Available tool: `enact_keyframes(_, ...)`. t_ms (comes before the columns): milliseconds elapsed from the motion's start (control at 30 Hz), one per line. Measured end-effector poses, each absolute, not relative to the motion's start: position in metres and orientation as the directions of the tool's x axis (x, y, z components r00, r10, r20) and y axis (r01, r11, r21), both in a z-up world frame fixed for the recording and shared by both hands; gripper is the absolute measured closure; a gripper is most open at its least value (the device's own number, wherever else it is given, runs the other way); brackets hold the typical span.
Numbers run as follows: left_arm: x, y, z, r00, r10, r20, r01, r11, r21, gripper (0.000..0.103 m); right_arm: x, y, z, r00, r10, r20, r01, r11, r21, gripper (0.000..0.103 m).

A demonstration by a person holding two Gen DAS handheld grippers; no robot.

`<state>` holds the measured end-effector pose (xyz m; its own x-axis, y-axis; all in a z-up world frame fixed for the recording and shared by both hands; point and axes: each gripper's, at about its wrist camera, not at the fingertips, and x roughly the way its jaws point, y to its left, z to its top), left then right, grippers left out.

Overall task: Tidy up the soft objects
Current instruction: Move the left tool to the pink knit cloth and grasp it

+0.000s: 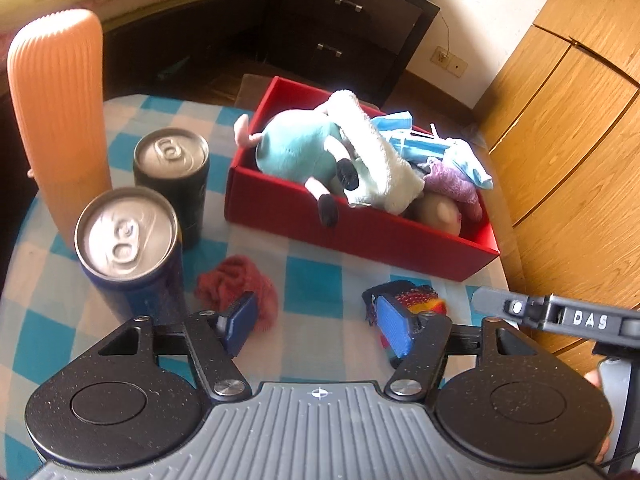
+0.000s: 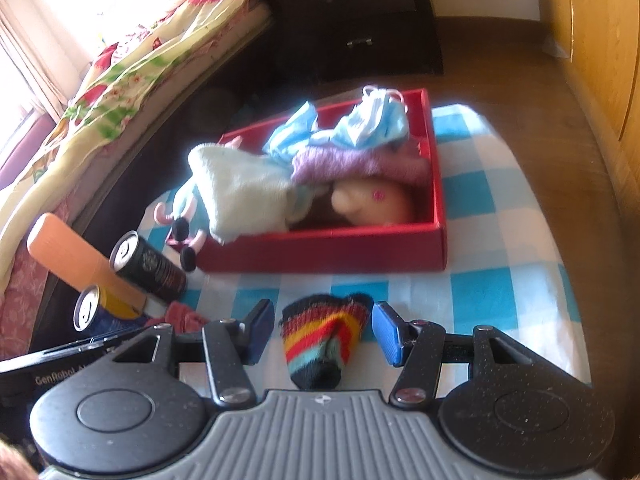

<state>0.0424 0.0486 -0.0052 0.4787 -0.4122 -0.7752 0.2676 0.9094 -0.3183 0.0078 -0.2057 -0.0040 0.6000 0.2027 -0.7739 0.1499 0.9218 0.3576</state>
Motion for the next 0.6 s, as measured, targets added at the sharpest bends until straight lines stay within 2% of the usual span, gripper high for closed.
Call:
enact_keyframes(300,0.059,0.043,-0.018,0.479,-0.355,-0.802,0.219,0.934,-0.283,0.032,0.004,-0.199,-0.014,0.569,0.226,-0.79,0.137,0.922,0.362,0.07)
enact_keyframes(433,0.066,0.033,-0.032,0.467,-0.291,-0.835,0.198,0.955,-0.222,0.032,0.008,-0.202,-0.015,0.567,0.225,-0.792,0.149,0.918,0.368,0.07)
enact_keyframes(600,0.073,0.027,-0.039,0.474,-0.26,-0.841,0.178,0.964,-0.197,0.026,0.01,-0.203,-0.016,0.559,0.229,-0.797,0.142,0.92,0.364,0.07)
